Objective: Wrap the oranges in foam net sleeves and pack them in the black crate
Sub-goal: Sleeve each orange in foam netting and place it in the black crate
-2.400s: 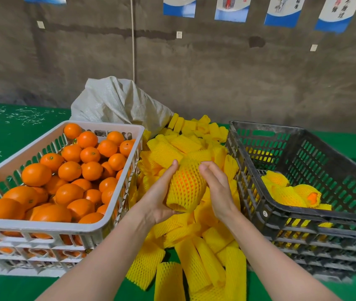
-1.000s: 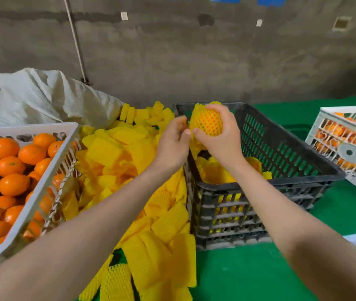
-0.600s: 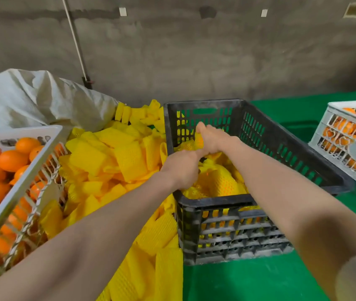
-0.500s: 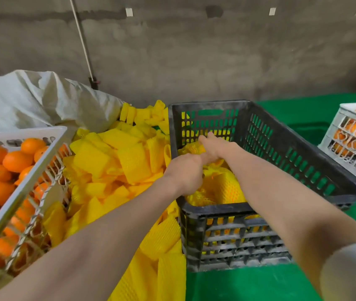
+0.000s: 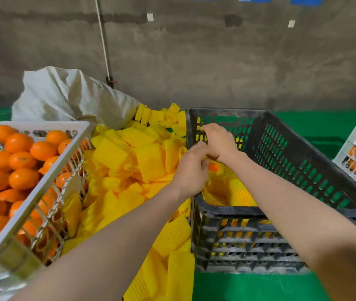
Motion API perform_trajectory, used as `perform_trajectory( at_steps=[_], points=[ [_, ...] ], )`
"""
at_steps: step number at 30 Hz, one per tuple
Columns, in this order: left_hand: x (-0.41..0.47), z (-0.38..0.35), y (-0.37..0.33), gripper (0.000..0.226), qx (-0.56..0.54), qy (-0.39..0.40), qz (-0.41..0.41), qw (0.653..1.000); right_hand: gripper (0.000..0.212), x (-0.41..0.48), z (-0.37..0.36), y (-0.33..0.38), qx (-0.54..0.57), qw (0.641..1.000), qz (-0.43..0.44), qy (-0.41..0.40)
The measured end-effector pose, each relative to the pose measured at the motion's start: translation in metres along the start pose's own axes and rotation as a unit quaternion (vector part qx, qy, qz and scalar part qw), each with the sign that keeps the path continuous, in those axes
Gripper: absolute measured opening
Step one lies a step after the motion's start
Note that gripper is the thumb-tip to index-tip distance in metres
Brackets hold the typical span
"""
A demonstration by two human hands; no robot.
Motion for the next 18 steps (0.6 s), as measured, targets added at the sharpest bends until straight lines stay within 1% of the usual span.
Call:
perform_trajectory(
  at_steps=[1,3,4,6,7,8,9,11,13,14,15,16,18],
  points=[
    [-0.005,0.010,0.002,0.031,-0.007,-0.006,-0.007,1.000,0.040,-0.007,0.011,0.009,0.038,0.998,0.009,-0.056],
    [-0.014,0.037,0.013,0.028,-0.010,-0.006,0.006,1.000,0.031,-0.026,0.028,0.027,0.121,0.985,0.021,-0.121],
    [-0.018,0.053,0.021,0.026,-0.017,-0.010,0.025,0.999,0.027,-0.036,0.035,0.038,0.160,0.977,0.033,-0.141],
    [-0.026,0.090,0.039,0.020,-0.050,-0.019,0.066,0.996,0.021,-0.059,0.046,0.069,0.231,0.955,0.084,-0.168],
    [-0.032,0.109,0.047,0.018,-0.059,-0.025,0.082,0.995,0.018,-0.069,0.046,0.087,0.259,0.945,0.119,-0.163],
    [-0.037,0.126,0.054,0.017,-0.060,-0.030,0.096,0.993,0.017,-0.078,0.042,0.105,0.272,0.940,0.153,-0.139],
    [-0.044,0.141,0.062,0.016,-0.057,-0.039,0.111,0.991,0.016,-0.085,0.030,0.124,0.268,0.942,0.181,-0.094],
    [-0.061,0.166,0.076,0.015,-0.053,-0.061,0.144,0.986,0.019,-0.093,-0.008,0.157,0.203,0.957,0.203,0.031],
    [-0.080,0.184,0.087,0.014,-0.055,-0.077,0.173,0.980,0.026,-0.097,-0.056,0.177,0.113,0.969,0.166,0.146],
    [-0.090,0.192,0.091,0.013,-0.055,-0.085,0.182,0.978,0.034,-0.099,-0.078,0.181,0.085,0.968,0.138,0.192],
    [-0.099,0.199,0.095,0.013,-0.052,-0.091,0.189,0.976,0.043,-0.101,-0.099,0.184,0.072,0.965,0.115,0.226],
    [-0.108,0.206,0.099,0.013,-0.046,-0.095,0.196,0.975,0.051,-0.102,-0.118,0.187,0.068,0.962,0.101,0.243],
    [-0.125,0.219,0.107,0.013,-0.037,-0.094,0.212,0.972,0.058,-0.098,-0.145,0.193,0.063,0.966,0.090,0.233]
  ],
)
Point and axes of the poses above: each hand's wrist, its own x-axis towards the middle knuckle, its own z-axis out of the back of the hand, y = z × x, the point moved 3 cm from there along x, towards the middle knuckle, and after that the axes turned 3 degrees about x, right-handed, at the moved point
